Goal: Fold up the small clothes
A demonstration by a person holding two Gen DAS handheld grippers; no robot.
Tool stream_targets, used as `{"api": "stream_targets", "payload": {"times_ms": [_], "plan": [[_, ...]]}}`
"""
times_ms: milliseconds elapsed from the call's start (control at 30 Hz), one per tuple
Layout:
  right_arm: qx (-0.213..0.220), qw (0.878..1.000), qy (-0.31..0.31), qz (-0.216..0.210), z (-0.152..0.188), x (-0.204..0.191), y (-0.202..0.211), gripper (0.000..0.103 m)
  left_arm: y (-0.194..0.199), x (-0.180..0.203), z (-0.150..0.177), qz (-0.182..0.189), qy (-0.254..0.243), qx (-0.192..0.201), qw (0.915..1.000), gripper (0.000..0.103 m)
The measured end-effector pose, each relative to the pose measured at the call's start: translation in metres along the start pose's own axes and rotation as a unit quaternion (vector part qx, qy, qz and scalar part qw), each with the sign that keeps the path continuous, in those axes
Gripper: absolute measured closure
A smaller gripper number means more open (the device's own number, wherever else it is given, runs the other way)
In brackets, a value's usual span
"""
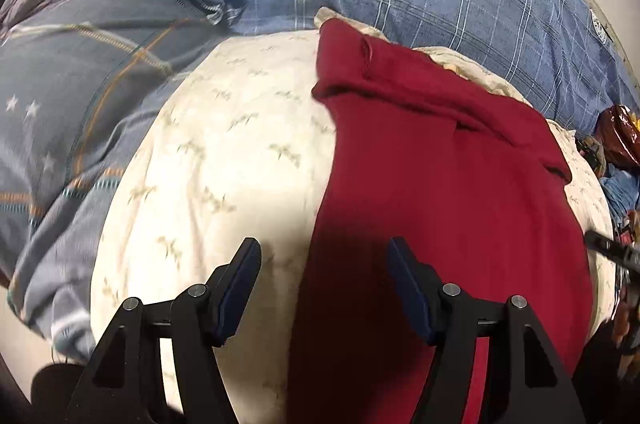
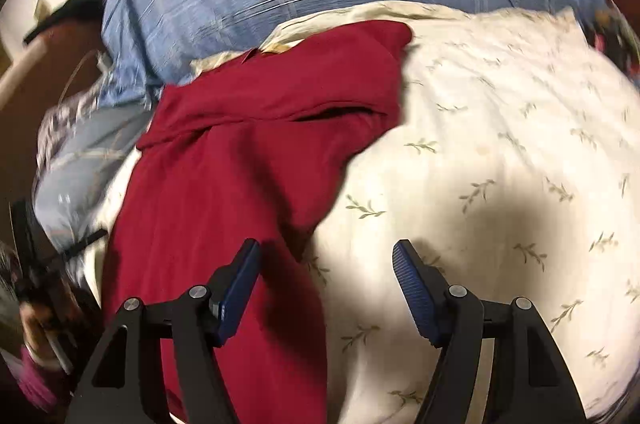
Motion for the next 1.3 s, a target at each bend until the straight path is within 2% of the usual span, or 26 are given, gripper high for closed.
{"api": "stream_targets", "payload": {"times_ms": [100, 133, 200, 267, 367, 400, 433, 500, 600, 667, 800, 833, 900, 933, 967, 1000, 1067, 1233, 1300], "plan": [[0.03, 0.999, -0.01, 0.023, -0.026, 0.013, -0.01, 0.033, -0.001, 0.002, 0.008, 0.008, 0.009, -0.015, 0.9998, 0.038], [0.027, 0.999, -0.026, 0.032, -0.034, 0.021, -0.019, 0.033, -0.002, 0.002, 0.008, 0.01, 0.011, -0.017, 0.9997, 0.038], [0.019, 0.998, -0.058, 0.012, -0.042, 0.029, -0.036, 0.032, 0.002, 0.003, 0.011, 0.014, 0.012, -0.016, 0.9997, 0.038], [0.042, 0.997, -0.053, 0.022, -0.052, 0.026, -0.043, 0.035, 0.002, 0.004, 0.01, 0.013, 0.008, -0.014, 0.9998, 0.038], [0.049, 0.997, -0.018, 0.05, -0.063, 0.013, -0.057, 0.057, 0.002, 0.001, 0.011, 0.008, 0.005, -0.019, 0.9998, 0.038], [0.058, 0.997, -0.007, 0.057, -0.066, 0.01, -0.059, 0.08, -0.001, -0.001, 0.011, 0.006, 0.006, -0.02, 0.9998, 0.038], [0.059, 0.996, -0.001, 0.059, -0.067, 0.01, -0.06, 0.096, -0.001, -0.003, 0.01, 0.006, 0.009, -0.02, 0.9997, 0.038], [0.062, 0.996, -0.007, 0.057, -0.068, 0.013, -0.056, 0.094, -0.001, -0.005, 0.009, 0.005, 0.015, -0.022, 0.9996, 0.038], [0.101, 0.989, 0.031, 0.102, -0.072, 0.014, -0.028, 0.095, 0.005, -0.008, 0.008, 0.012, 0.021, -0.019, 0.9995, 0.038], [0.11, 0.986, 0.022, 0.121, -0.075, 0.024, -0.018, 0.095, 0.008, -0.009, 0.008, 0.01, 0.02, -0.012, 0.9997, 0.038], [0.067, 0.993, -0.025, 0.098, -0.068, 0.046, -0.038, 0.094, 0.007, -0.009, 0.012, 0.004, 0.014, -0.012, 0.9998, 0.038], [0.07, 0.993, -0.026, 0.093, -0.066, 0.045, -0.037, 0.094, 0.007, -0.009, 0.013, 0.002, 0.013, -0.012, 0.9998, 0.038], [0.074, 0.994, -0.042, 0.068, -0.062, 0.043, -0.028, 0.084, 0.01, -0.008, 0.015, 0.005, 0.011, -0.011, 0.9999, 0.038], [0.069, 0.994, -0.054, 0.057, -0.059, 0.044, -0.022, 0.084, 0.011, -0.008, 0.016, 0.005, 0.01, -0.011, 0.9999, 0.038], [0.067, 0.995, -0.06, 0.049, -0.056, 0.044, -0.015, 0.076, 0.013, -0.008, 0.017, 0.003, 0.009, -0.011, 0.9999, 0.038], [0.064, 0.995, -0.058, 0.038, -0.051, 0.043, -0.007, 0.063, 0.014, -0.009, 0.018, 0.002, 0.008, -0.011, 0.9999, 0.038], [0.059, 0.997, -0.044, 0.017, -0.038, 0.036, 0.006, 0.054, 0.016, -0.01, 0.021, 0.004, 0.009, -0.012, 0.9999, 0.038], [0.015, 1.0, -0.01, -0.013, 0.004, 0.013, 0.017, 0.053, 0.019, -0.008, 0.031, 0.009, 0.005, -0.023, 0.9997, 0.038], [0.005, 1.0, -0.001, -0.029, 0.021, 0.006, 0.022, 0.046, 0.022, -0.006, 0.036, 0.008, -0.003, -0.028, 0.9996, 0.038]]}}
Point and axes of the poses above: each gripper's, at about its wrist camera, not at the fingertips, and y roughly against the way its jaws point, x to its right, z to its underside, the point moved 5 cm from there along -y, roughly the way its jaws point, and after that the axes turned 4 degrees about -z, right-handed, at the moved point
